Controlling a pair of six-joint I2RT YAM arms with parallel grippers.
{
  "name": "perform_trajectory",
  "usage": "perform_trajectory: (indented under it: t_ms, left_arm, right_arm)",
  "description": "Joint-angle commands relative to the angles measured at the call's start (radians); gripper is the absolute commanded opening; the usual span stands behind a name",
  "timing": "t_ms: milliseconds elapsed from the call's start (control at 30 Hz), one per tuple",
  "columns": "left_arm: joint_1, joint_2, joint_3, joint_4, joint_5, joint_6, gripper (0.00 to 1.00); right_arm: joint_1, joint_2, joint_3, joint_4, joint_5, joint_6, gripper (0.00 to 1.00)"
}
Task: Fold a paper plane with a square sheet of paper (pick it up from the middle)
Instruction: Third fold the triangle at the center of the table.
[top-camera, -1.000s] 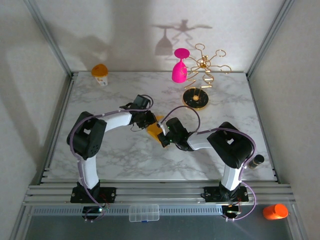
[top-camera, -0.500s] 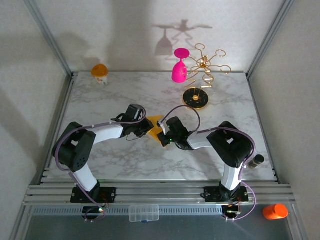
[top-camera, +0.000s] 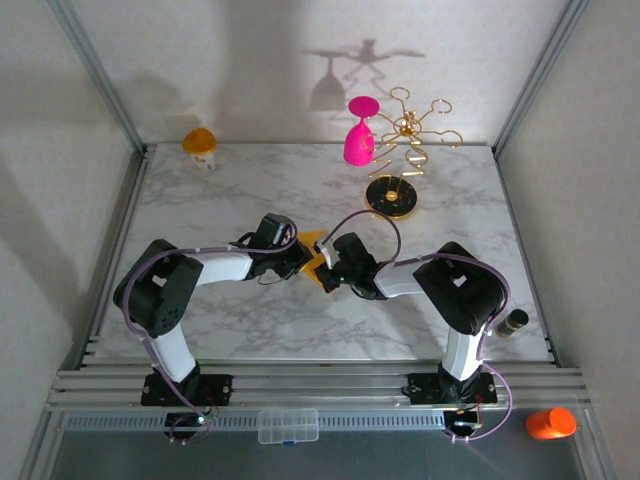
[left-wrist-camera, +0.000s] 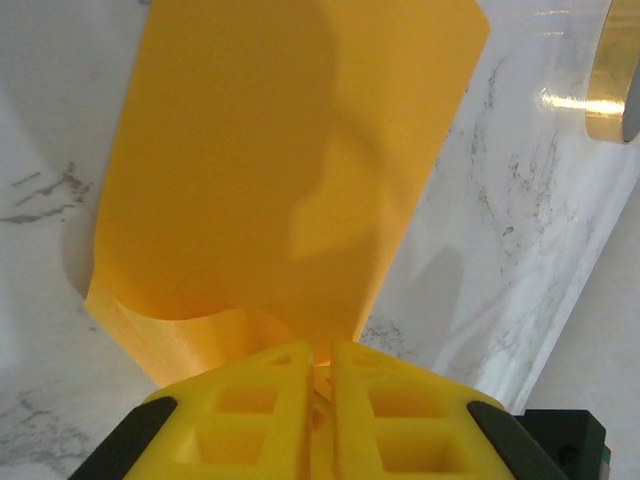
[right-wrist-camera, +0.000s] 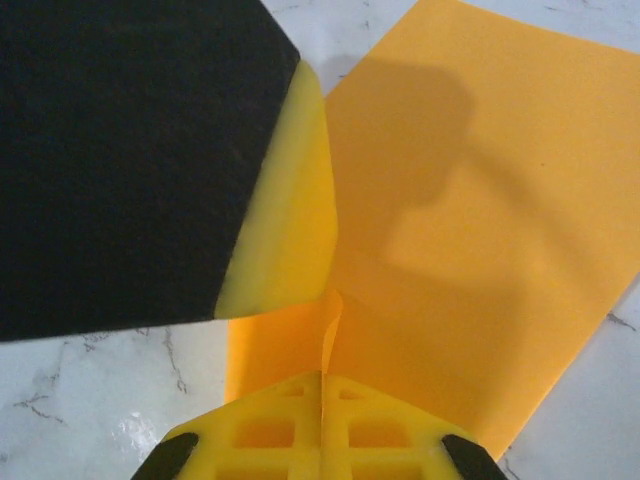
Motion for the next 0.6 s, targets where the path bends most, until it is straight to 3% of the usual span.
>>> perform_trajectory:
  t_ms: [0,567]
  left_arm:
    - [-0.010,0.016,-0.021,0.025,-0.006,0.006,0.13]
    - [-0.010,0.040,-0.056,0.059,-0.022,0.028,0.12]
  right_arm:
    - [-0.008,0.043,-0.001,-0.080,0.010,0.015,0.04]
    - [-0.011,0.056,0.014,-0.097,0.005,0.014,0.04]
